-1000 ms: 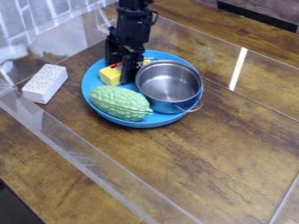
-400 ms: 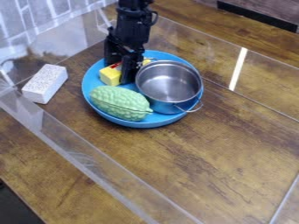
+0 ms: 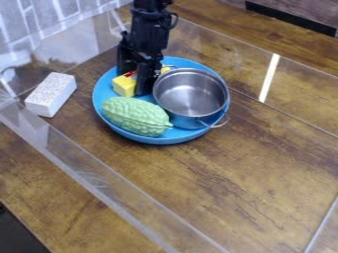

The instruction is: Put the white object in the blue tray

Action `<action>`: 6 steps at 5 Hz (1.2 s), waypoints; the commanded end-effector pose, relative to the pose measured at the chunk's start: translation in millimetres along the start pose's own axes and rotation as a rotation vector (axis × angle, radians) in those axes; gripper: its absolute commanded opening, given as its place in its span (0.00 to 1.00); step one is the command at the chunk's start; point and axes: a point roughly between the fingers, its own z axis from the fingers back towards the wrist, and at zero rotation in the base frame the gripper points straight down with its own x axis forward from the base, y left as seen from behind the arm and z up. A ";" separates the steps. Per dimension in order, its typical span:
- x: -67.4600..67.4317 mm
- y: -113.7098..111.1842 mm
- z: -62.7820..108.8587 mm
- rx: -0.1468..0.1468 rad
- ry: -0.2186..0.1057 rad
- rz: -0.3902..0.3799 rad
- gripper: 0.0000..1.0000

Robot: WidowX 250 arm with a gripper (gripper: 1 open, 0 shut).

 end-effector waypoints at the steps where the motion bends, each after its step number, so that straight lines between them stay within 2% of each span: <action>1: -3.6 -3.7 -12.3 -0.033 0.031 0.008 0.00; 2: -3.0 -3.9 -10.0 -0.030 0.029 0.003 0.00; 3: -2.3 -4.1 -7.7 -0.028 0.028 -0.001 1.00; 4: -1.7 -4.2 -5.9 -0.025 0.026 -0.006 0.00; 5: -0.8 -4.5 -4.1 -0.023 0.024 -0.011 1.00; 6: -0.3 -4.6 -2.8 -0.022 0.022 -0.016 0.00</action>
